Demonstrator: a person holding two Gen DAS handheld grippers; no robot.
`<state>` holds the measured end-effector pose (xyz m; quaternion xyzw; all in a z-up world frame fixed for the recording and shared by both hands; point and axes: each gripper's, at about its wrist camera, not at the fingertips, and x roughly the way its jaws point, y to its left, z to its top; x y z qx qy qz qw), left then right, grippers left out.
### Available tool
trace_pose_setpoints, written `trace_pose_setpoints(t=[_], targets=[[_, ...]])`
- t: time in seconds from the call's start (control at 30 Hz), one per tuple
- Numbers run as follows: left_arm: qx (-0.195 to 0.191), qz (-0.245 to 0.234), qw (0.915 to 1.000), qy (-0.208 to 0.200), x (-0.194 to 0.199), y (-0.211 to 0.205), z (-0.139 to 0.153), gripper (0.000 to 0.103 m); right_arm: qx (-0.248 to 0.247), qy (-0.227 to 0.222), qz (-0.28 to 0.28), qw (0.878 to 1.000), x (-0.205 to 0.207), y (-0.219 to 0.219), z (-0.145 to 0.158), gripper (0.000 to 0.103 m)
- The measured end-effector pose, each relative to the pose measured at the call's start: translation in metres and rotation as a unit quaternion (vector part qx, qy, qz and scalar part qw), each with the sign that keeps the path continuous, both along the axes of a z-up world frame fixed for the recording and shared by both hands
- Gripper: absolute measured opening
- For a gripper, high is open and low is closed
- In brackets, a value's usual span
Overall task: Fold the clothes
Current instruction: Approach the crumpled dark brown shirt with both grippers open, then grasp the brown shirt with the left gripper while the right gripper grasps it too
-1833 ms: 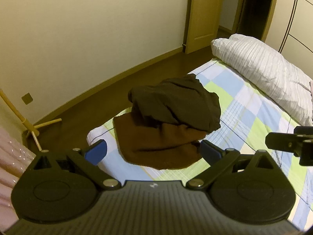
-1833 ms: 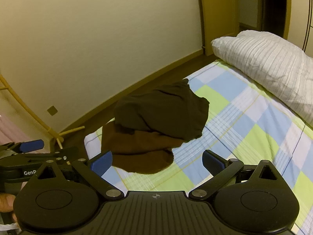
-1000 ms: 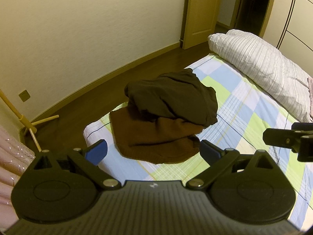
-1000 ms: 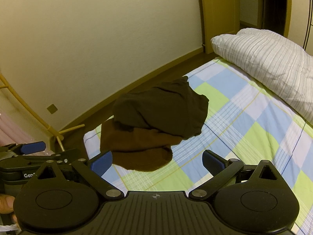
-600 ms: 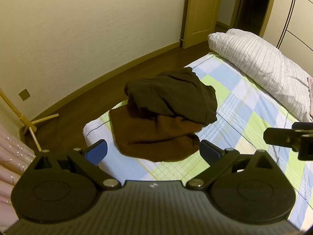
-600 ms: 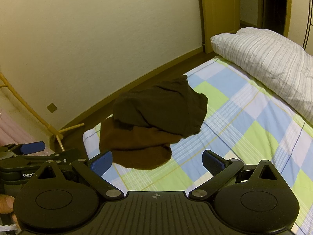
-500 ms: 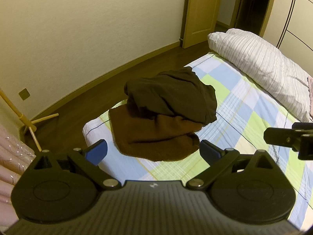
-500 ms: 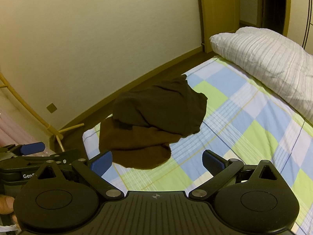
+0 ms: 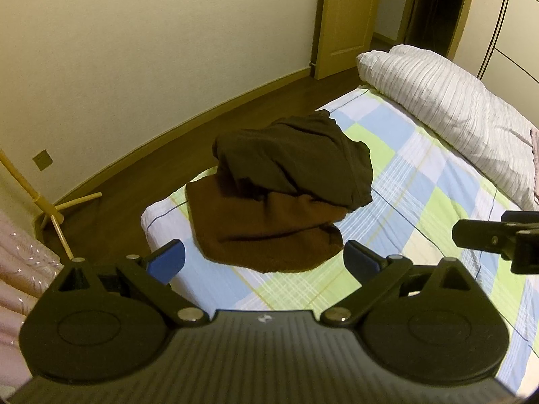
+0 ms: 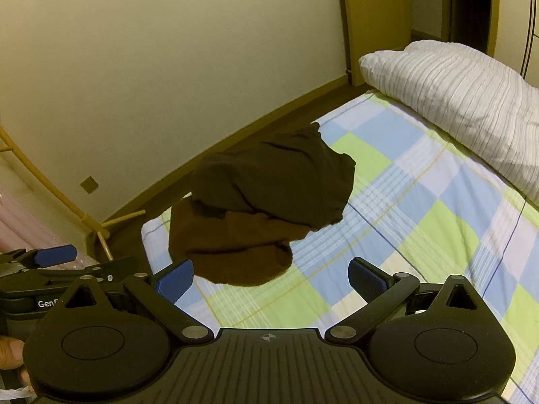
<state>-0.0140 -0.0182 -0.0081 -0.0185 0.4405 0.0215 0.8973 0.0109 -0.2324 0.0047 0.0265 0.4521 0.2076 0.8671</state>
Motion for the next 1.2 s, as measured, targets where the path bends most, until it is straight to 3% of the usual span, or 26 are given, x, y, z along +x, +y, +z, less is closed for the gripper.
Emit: trace_pose_setpoints(t=[0.97,1.2], targets=[[0.016,0.042,0.9989,0.015,-0.009,-0.026,-0.007,0.099,0.010,0.016,0.034,0.999,0.015,-0.030,-0.015,0.101],[0.031,0.017,0.9992,0.021,0.001,-0.026,-0.016,0.099,0.010,0.025,0.029,0.999,0.025,-0.034,-0.027,0.101]])
